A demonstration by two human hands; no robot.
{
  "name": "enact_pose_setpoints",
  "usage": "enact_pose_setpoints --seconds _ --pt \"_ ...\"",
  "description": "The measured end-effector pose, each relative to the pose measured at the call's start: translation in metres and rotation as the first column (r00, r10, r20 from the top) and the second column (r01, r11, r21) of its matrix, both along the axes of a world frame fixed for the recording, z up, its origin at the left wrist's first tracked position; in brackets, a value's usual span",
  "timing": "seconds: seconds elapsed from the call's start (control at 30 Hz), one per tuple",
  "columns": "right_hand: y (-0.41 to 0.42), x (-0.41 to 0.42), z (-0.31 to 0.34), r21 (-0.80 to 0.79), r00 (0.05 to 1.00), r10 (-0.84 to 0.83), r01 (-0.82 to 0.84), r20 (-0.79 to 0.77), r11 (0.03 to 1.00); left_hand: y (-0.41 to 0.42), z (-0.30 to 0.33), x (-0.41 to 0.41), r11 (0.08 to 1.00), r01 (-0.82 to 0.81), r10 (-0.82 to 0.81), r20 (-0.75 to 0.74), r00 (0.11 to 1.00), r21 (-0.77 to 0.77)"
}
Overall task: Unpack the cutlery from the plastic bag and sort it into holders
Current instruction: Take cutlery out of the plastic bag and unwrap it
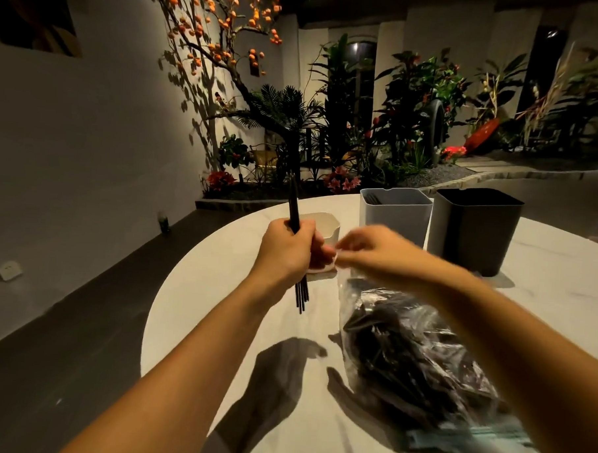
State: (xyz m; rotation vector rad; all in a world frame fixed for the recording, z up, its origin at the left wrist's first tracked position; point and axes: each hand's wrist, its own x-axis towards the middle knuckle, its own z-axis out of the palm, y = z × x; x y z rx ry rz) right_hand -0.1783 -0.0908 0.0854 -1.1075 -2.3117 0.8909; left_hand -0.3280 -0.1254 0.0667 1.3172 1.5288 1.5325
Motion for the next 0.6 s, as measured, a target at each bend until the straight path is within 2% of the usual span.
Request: enact_pose_setpoints --seconds 0.07,0.1,0.13,0.2,0.3,0.43,0.6 --pt "0.004 0.028 0.027 -0.027 0.958 -0.062 0.057 -0.282 0.998 0.006 0.016 0.026 0.998 0.060 -0.061 -0.106 0.992 -0.008" --pt "0.003 0.027 0.034 -0.073 0.927 -0.038 0.012 -0.374 0.997 0.007 0.016 0.031 0.999 0.049 -0.051 -0.210 0.976 -0.018" --pt "0.001 0.024 0.040 -0.079 0.915 -0.023 -0.010 -0.403 0.997 0.011 0.016 0.036 1.000 0.030 -0.030 -0.316 0.948 -0.005" --pt "0.000 0.023 0.044 0.022 0.928 -0.026 0.037 -0.371 0.999 0.018 0.017 0.047 0.999 0.000 0.020 -0.438 0.899 0.044" --pt "0.017 0.040 0.048 0.160 0.933 -0.150 0.211 -0.328 0.964 0.030 0.019 0.072 0.998 0.018 0.014 -0.496 0.868 0.060" --pt "0.038 0.072 0.057 0.097 0.940 -0.211 0.245 -0.269 0.965 0.049 0.023 0.105 0.990 0.076 -0.004 -0.499 0.866 0.122" --pt "0.062 0.114 0.072 0.149 0.920 -0.276 0.325 -0.278 0.934 0.074 0.037 0.145 0.971 0.222 -0.152 -0.492 0.857 0.088"
